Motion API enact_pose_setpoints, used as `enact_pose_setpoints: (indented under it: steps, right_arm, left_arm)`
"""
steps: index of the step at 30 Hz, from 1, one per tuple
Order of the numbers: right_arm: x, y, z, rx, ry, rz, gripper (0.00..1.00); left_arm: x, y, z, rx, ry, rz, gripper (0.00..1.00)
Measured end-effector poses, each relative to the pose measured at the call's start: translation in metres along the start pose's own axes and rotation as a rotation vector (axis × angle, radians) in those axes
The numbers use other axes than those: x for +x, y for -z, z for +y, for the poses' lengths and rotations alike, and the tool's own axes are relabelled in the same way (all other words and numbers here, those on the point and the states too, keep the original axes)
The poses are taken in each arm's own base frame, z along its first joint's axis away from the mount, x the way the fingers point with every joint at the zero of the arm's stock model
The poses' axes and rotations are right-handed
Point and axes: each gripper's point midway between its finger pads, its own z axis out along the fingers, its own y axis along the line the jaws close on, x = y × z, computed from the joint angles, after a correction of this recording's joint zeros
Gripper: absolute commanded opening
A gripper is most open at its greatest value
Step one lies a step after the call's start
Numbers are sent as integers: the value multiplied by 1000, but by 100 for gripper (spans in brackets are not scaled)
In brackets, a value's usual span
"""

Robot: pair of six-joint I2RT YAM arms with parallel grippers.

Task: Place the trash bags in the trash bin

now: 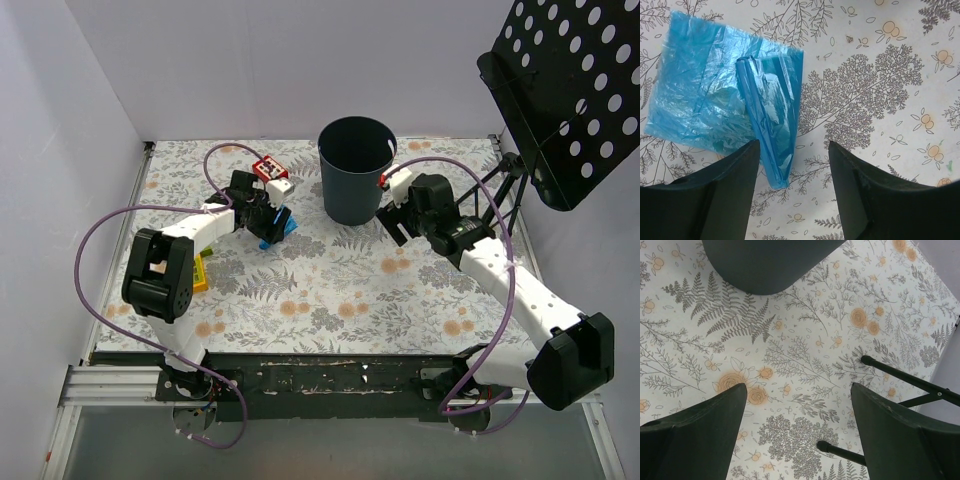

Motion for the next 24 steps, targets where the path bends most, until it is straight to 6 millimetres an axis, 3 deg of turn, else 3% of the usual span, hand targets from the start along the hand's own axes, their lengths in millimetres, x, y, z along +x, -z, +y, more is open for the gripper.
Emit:
enact_pose_setpoints:
  steps: [9, 10, 13, 17, 20, 24]
  right_arm:
    - [8, 1, 4, -14, 2, 14, 92]
    - [10, 2, 6, -19, 2, 18, 92]
    - [14, 1, 10, -37, 1, 28, 91]
    - [20, 0, 16, -58, -4, 42, 91]
    - [24, -1, 20, -73, -12, 50, 91]
    - [28, -3, 24, -85, -25, 67, 90]
  left_arm:
    - [12, -13, -12, 13, -33, 44, 47]
    - [14, -16, -15, 17, -38, 53, 42]
    - [20, -22, -31, 41, -57, 85, 32]
    - [25, -32, -73, 128, -41, 123, 27]
    - [22, -32, -111, 227, 23, 127, 31]
    - [15, -28, -144, 329, 131, 126, 55]
